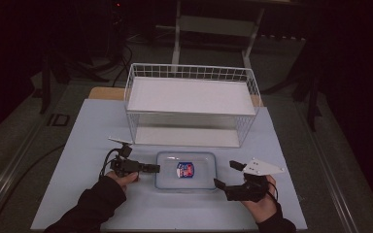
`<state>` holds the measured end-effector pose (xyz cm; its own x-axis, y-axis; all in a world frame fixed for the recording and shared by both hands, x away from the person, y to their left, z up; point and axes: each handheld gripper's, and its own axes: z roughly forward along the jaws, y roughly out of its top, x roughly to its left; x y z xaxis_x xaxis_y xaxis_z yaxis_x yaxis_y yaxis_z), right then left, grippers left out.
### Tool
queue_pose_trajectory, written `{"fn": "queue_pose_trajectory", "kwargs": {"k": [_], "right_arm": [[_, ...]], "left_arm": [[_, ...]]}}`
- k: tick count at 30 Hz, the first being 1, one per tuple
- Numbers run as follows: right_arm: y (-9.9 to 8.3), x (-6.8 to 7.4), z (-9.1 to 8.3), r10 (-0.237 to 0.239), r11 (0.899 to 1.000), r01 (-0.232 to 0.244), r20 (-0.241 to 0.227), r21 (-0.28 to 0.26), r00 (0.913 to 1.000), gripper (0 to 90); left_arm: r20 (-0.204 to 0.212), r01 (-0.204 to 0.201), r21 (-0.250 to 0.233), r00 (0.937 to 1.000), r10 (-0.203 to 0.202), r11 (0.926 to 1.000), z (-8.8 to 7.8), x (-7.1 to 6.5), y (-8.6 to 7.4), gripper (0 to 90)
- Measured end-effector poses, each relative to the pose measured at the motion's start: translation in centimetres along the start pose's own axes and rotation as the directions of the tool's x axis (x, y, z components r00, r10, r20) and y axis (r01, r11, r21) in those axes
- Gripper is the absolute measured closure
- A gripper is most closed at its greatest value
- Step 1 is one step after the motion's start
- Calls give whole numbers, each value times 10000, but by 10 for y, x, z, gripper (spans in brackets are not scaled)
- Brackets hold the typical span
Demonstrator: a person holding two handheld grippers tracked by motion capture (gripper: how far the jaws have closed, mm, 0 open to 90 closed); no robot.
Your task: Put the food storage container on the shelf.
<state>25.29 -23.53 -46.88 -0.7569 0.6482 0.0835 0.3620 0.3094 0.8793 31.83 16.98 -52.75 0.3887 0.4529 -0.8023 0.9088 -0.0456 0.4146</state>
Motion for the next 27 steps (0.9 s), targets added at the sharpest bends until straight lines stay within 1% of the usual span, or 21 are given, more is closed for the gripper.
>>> {"fn": "queue_pose_trajectory", "kwargs": {"k": [6,8,11,13,14,15,16,17,18,19,20,21,22,23,24,25,26,27], "right_arm": [[-4,-7,5,531,9981,-521,-299,323,9981,126],[-6,-12,7,874,9954,-853,-483,426,9950,127],[-8,-18,10,1427,9885,-1380,-791,619,9866,134],[-9,-23,12,1881,9801,-1802,-987,833,9772,145],[-9,-23,12,1881,9801,-1802,-987,833,9772,145],[-10,-26,14,2145,9739,-2045,-1052,981,9710,158],[-13,-32,16,2764,9588,-2633,-1349,1070,9515,203],[-14,-34,17,3007,9515,-2861,-1453,1132,9426,213],[-15,-37,18,3310,9413,-3136,-1584,1253,9302,215],[-16,-41,20,3632,9293,-3424,-1739,1383,9153,226],[-18,-44,22,3990,9147,-3741,-1950,1527,8960,236],[-19,-47,25,4265,9024,-3984,-2074,1642,8804,245],[-23,-52,29,4751,8779,-4397,-2302,1898,8493,265],[-24,-53,30,4901,8694,-4514,-2341,2010,8396,286],[-25,-55,31,5009,8629,-4602,-2330,2088,8335,287],[-25,-55,31,5009,8629,-4602,-2330,2088,8335,287],[-27,-56,33,5261,8475,-4790,-2418,2288,8153,317],[-28,-57,34,5360,8407,-4862,-2390,2383,8097,328]], "left_arm": [[29,-371,-85,9993,371,9993,-2,-3,-4,557],[26,-517,-83,9987,517,9986,-3,-4,-5,560],[-22,-729,-108,9973,729,9973,-3,-7,-6,561],[-14,-791,-114,9969,791,9968,-4,-8,-8,565],[-14,-791,-114,9969,791,9968,-4,-8,-8,567],[2,-865,-111,9963,865,9962,-4,-9,-9,567],[5,-886,-136,9961,886,9960,-4,-9,-9,567],[54,-882,-134,9961,883,9960,-4,-9,-10,569],[102,-889,-148,9960,891,9959,-4,-8,-10,571],[137,-906,-157,9958,908,9958,-4,-8,-10,573],[146,-914,-165,9957,916,9957,-5,-8,-11,573],[146,-914,-165,9957,916,9957,-5,-8,-11,574],[202,-903,-150,9957,905,9958,-4,-8,-11,575],[202,-903,-150,9957,905,9958,-4,-8,-11,578],[283,-801,-164,9963,806,9966,-4,-8,-12,579],[283,-801,-164,9963,806,9966,-4,-8,-12,579],[294,-849,-141,9959,853,9963,-3,-8,-13,580],[290,-870,-138,9958,874,9961,-3,-9,-13,580]]}}
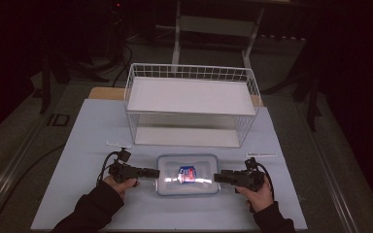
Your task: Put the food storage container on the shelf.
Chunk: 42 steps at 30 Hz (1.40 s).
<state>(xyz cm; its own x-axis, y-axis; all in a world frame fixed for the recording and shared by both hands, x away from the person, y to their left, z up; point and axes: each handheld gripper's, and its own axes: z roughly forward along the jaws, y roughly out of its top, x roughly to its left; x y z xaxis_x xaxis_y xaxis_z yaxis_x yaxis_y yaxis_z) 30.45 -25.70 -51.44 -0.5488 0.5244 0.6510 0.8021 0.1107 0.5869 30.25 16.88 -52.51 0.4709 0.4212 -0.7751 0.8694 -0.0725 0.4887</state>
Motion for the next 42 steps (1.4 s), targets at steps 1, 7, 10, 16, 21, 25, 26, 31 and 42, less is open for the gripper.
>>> {"fn": "queue_pose_trajectory", "kwargs": {"k": [1,7,10,16,21,25,26,31,42], "right_arm": [[0,-2,1,98,9999,-97,-86,36,9999,360],[0,-6,5,463,9985,-444,-625,317,9970,483],[-1,-6,3,519,9982,-497,-665,332,9964,494],[-2,-4,3,459,9985,-439,-624,331,9970,500],[-2,-2,2,347,9989,-329,-566,326,9978,506],[-3,-1,0,409,9987,-392,-555,322,9976,523],[-3,1,-1,332,9991,-320,-451,268,9984,528],[2,4,-5,134,9999,-133,-210,41,9997,529],[19,12,-12,-318,9990,320,67,-297,9995,528]], "left_arm": [[26,-8,37,10000,8,10000,0,0,0,581],[18,81,-16,10000,-81,10000,2,-2,-2,581],[-112,49,-40,9999,-50,10000,2,-5,-3,580],[-391,91,-4,9992,-91,10000,3,-10,-3,572],[-482,122,80,9988,-118,9999,5,-13,-3,564],[-758,-99,13,9971,99,10000,5,-21,-5,564],[-830,-192,-16,9964,190,9998,5,-23,-5,565],[-1095,-616,-256,9923,584,9978,6,-30,-3,564],[-1106,-1250,-654,9869,1173,9900,4,-35,15,563]]}}
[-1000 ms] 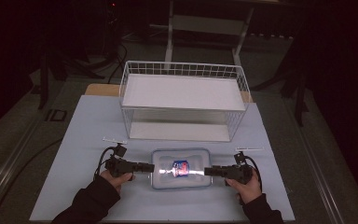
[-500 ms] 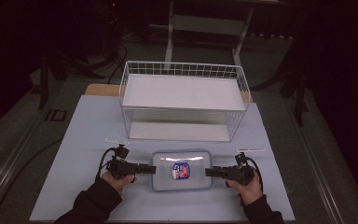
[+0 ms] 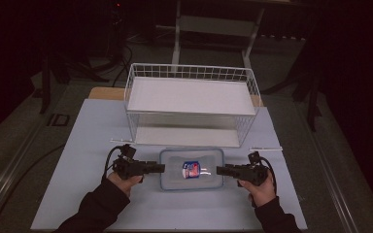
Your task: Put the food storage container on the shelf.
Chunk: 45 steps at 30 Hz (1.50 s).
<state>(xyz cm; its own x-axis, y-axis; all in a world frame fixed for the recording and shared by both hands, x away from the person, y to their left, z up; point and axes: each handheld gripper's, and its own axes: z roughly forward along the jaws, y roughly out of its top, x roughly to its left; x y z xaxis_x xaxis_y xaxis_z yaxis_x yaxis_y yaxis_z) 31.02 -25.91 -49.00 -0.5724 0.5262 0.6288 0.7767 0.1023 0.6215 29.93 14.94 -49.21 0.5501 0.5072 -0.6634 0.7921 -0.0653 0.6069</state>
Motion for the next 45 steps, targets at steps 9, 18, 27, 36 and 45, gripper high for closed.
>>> {"fn": "queue_pose_trajectory", "kwargs": {"k": [9,18,27,36,45], "right_arm": [[21,0,-5,-323,9983,338,331,-478,9989,526],[43,-9,-2,-616,9941,663,564,-859,9965,524],[54,-26,3,-622,9912,707,774,-1116,9951,522],[56,-46,16,-644,9861,782,965,-1468,9932,521],[57,-58,24,-584,9809,785,1156,-1782,9916,519]], "left_arm": [[-159,-546,-432,9984,539,9976,3,0,22,559],[-296,-1005,-878,9947,982,9911,10,11,44,556],[-601,-1387,-1333,9895,1317,9813,25,23,56,552],[-1181,-1438,-1638,9851,1253,9760,38,34,58,538],[-1635,-1737,-1901,9761,1433,9663,48,44,62,524]]}}
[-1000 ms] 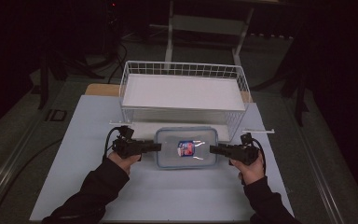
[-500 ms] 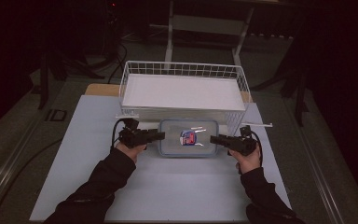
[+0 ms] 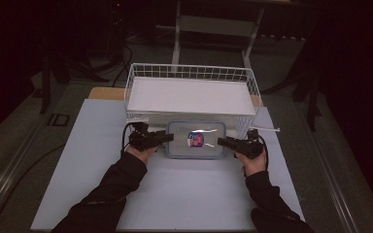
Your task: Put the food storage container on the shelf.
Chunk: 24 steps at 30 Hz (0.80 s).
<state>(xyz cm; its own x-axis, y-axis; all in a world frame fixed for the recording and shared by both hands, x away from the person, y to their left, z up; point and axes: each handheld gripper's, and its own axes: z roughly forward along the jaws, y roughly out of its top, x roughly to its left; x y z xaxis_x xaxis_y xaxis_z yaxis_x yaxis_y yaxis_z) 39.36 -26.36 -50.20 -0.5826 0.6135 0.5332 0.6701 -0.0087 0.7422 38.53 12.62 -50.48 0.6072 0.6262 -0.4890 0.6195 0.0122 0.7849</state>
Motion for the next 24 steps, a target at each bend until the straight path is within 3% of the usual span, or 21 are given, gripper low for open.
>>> {"fn": "queue_pose_trajectory", "kwargs": {"k": [2,4,10,11,13,14,16,19,21,24], "right_arm": [[1,0,2,-85,10000,85,117,10,9999,517],[1,-1,4,8,10000,-8,66,-43,10000,517],[1,-6,5,275,9994,-274,24,-193,9996,505],[0,-6,6,304,9993,-301,139,-207,9994,499],[-1,-5,7,196,9995,-189,310,-242,9993,496],[-1,0,10,-71,9996,92,723,-280,9974,518],[0,3,11,-176,9992,208,915,-348,9956,535],[1,6,12,-255,9986,311,1248,-425,9919,515],[2,9,13,-413,9974,506,1692,-511,9847,477],[2,10,15,-258,9973,381,1851,-633,9824,467]], "left_arm": [[13,198,-83,9998,-198,9998,2,2,-1,521],[12,73,-110,10000,-73,9999,2,4,0,522],[-12,186,-355,9998,-187,9992,4,3,-1,516],[-200,-94,-413,9998,86,9991,6,4,-2,510],[-354,-207,-382,9992,193,9991,8,3,-3,499],[-505,-244,-395,9985,224,9989,10,3,-4,482],[-423,19,-623,9991,-46,9981,11,7,-5,483],[-594,47,-856,9982,-98,9963,12,7,-6,476],[-788,-83,-966,9969,6,9953,13,6,-6,464],[-1009,-262,-1082,9948,153,9938,14,7,-5,456]]}}
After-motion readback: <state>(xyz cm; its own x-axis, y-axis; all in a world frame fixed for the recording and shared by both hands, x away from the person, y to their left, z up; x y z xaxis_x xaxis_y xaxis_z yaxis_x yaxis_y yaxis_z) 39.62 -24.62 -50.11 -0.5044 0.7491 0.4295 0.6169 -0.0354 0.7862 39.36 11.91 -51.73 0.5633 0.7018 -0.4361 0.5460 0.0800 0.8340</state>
